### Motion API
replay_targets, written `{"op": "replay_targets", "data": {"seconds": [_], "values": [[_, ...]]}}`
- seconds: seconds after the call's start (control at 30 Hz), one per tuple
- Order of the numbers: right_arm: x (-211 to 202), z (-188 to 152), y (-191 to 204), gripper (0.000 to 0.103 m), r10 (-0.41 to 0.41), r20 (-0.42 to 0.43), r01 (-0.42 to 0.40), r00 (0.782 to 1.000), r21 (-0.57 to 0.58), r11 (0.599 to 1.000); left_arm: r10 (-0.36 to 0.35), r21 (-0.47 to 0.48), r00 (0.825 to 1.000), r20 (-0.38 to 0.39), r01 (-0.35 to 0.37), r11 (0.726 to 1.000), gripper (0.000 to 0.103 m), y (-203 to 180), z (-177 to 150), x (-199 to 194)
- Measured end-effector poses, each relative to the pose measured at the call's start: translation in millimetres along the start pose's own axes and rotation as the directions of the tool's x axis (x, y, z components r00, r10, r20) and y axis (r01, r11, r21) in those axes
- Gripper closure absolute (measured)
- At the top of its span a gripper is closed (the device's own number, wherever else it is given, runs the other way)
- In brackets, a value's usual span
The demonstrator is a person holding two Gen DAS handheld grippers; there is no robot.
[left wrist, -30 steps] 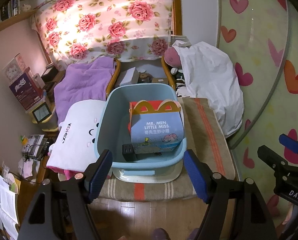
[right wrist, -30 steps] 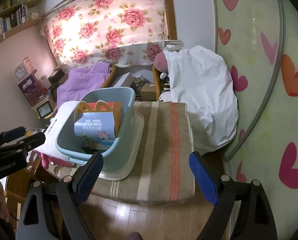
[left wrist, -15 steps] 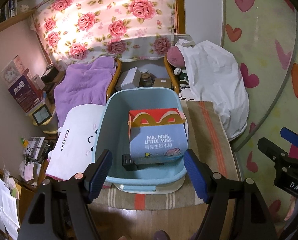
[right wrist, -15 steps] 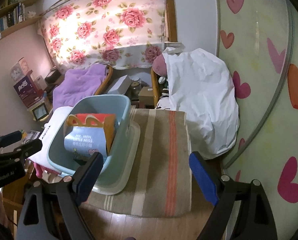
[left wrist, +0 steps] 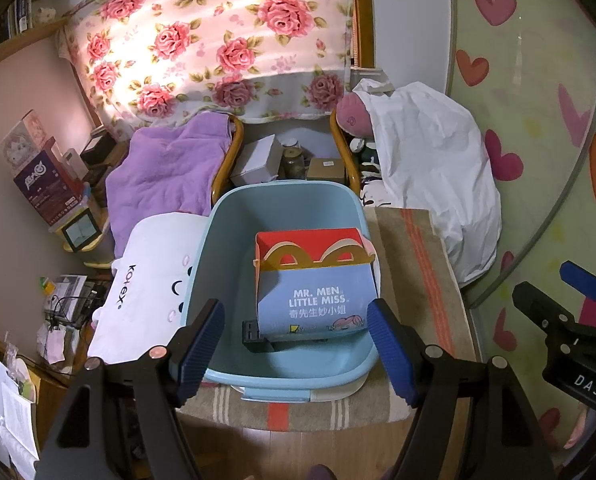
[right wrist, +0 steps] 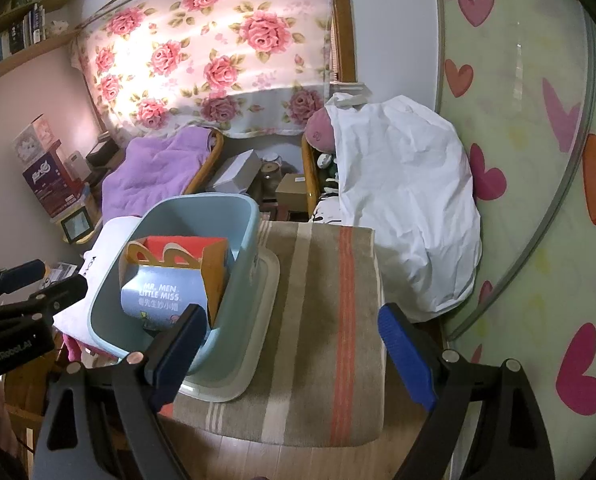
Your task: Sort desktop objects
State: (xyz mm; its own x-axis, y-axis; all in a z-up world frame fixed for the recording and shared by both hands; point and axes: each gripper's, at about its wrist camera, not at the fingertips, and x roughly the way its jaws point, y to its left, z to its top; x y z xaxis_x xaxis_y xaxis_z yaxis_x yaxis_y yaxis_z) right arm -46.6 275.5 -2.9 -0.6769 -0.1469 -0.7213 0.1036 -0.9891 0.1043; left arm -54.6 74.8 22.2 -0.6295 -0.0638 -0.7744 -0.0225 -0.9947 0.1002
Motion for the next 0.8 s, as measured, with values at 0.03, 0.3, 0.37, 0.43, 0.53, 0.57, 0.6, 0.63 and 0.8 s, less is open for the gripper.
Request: {"op": "replay_targets", "data": {"seconds": [0.03, 0.3, 0.37, 0.43, 0.53, 0.57, 0.6, 0.63, 0.8], "values": [[0.5, 0.4, 0.0, 0.012, 0.0, -0.001, 0.0, 1.0, 0.002, 1.0, -0.001, -0.001, 1.0, 0.0, 0.001, 1.0, 0.026, 0.2, 0.3, 0.2], [0.2, 0.6, 2.2, 0.012, 0.005, -0.001, -0.005, 1.0, -0.008, 1.0, -0.006, -0.009, 1.0, -0.001, 0.006, 1.0, 0.026, 2.2, 2.6, 2.0], [-0.3, 0.2, 2.1, 0.012, 0.004, 0.001, -0.004, 1.0, -0.008, 1.0, -0.006, -0.011, 1.0, -0.001, 0.006, 1.0, 0.026, 2.8, 3.0, 2.1], [-0.2, -0.5, 2.2, 0.012, 0.003, 0.002, -0.003, 1.0, -0.008, 1.0, -0.008, -0.013, 1.0, -0.002, 0.008, 1.0, 0.026, 3.4, 3.0, 2.0], [-1.4, -0.9, 2.2, 0.012, 0.002, 0.005, -0.002, 1.0, -0.007, 1.0, -0.01, -0.014, 1.0, -0.001, 0.01, 1.0, 0.026, 4.2, 3.0, 2.0], [-1.7, -1.1, 2.2, 0.012, 0.002, 0.006, -0.002, 1.0, -0.007, 1.0, -0.011, -0.014, 1.0, -0.001, 0.011, 1.0, 0.026, 4.4, 3.0, 2.0], [-2.1, -1.2, 2.2, 0.012, 0.002, 0.007, -0.002, 1.0, -0.007, 1.0, -0.013, -0.015, 1.0, 0.0, 0.013, 1.0, 0.026, 4.7, 3.1, 2.0], [-2.6, -1.4, 2.5, 0.012, 0.001, 0.008, -0.001, 1.0, -0.009, 1.0, -0.015, -0.016, 1.0, 0.001, 0.015, 1.0, 0.026, 4.9, 3.2, 1.9], [-4.3, -1.4, 3.7, 0.012, -0.002, 0.01, 0.003, 1.0, -0.012, 1.0, -0.015, -0.012, 1.0, 0.003, 0.015, 1.0, 0.026, 5.9, 2.3, 2.0]]}}
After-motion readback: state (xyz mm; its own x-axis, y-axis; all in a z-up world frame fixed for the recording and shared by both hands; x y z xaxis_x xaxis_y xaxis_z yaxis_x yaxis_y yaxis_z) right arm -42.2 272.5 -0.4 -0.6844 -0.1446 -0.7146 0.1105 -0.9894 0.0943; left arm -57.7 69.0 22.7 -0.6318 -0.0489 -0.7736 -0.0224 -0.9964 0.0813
